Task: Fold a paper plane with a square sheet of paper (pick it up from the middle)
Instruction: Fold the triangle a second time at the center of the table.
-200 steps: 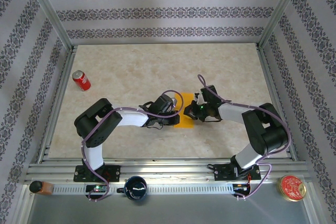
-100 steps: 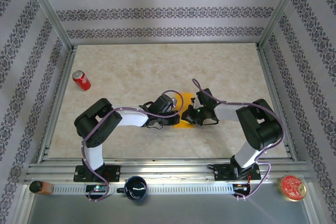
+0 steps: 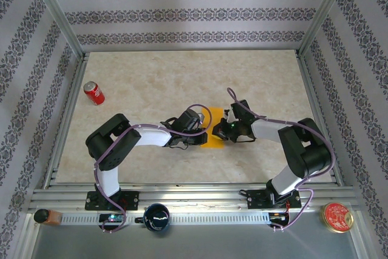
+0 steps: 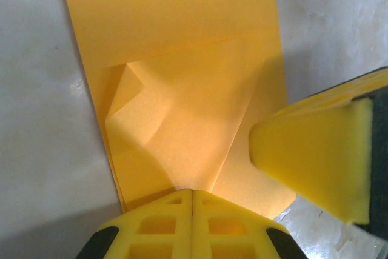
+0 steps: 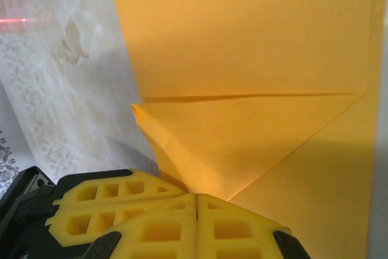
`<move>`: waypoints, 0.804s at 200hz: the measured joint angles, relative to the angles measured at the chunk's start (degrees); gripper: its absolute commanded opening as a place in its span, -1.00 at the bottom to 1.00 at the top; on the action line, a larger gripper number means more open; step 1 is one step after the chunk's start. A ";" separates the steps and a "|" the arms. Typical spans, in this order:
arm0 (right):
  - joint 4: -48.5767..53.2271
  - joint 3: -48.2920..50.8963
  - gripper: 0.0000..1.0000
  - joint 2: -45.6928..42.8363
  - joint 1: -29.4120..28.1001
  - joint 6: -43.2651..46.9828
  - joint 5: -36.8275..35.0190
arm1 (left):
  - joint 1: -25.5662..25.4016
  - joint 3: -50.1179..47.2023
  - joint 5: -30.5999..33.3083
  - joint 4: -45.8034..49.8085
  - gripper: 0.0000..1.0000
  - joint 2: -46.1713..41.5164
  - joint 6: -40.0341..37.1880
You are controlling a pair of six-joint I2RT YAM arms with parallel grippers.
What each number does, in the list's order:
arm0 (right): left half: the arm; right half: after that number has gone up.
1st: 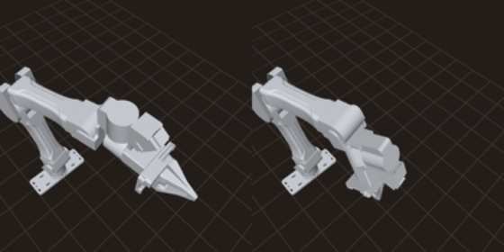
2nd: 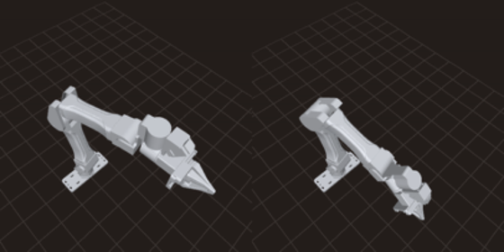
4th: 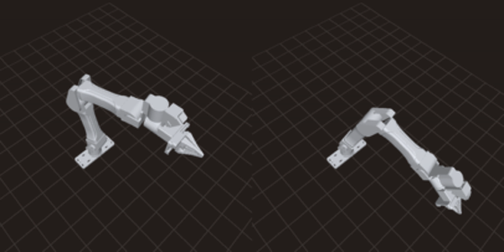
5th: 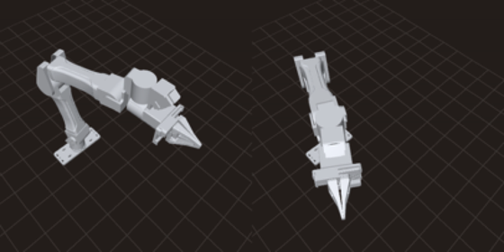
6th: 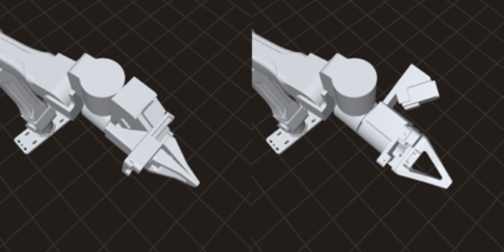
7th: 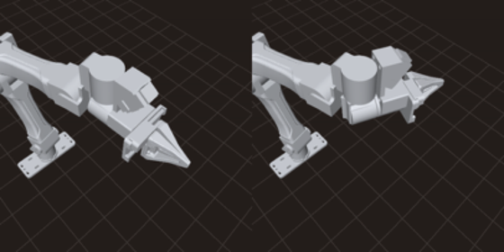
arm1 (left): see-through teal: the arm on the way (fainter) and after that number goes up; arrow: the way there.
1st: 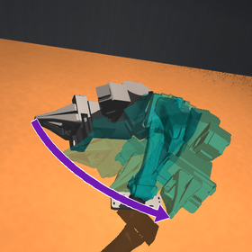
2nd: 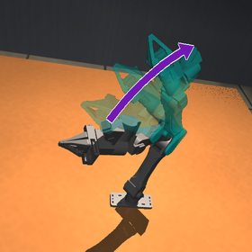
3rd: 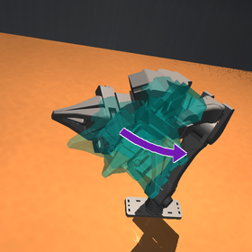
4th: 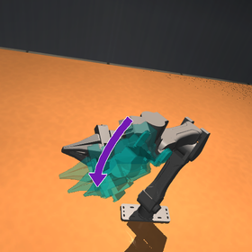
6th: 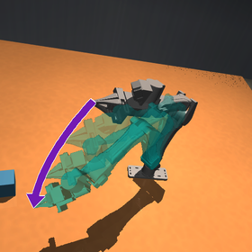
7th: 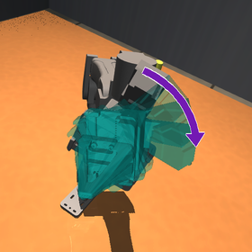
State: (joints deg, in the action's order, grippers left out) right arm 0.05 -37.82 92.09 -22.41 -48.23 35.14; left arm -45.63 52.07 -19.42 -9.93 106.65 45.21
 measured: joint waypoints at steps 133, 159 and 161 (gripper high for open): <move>0.68 -1.05 -1.00 2.60 6.12 -0.90 -2.27 | 0.00 0.00 0.00 0.02 -0.99 -0.04 -0.04; 0.57 -1.09 -1.00 0.22 7.17 -0.92 -4.02 | 0.00 -0.15 0.00 0.07 -0.99 -0.20 -0.02; 0.57 -1.09 -1.00 -0.02 7.17 -0.94 -4.07 | 0.00 -0.17 0.00 0.09 -0.99 -0.22 -0.02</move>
State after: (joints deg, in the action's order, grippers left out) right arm 0.62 -38.92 92.07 -15.25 -49.17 31.07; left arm -45.63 51.90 -19.42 -9.85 106.43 45.19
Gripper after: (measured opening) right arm 0.064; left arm 0.051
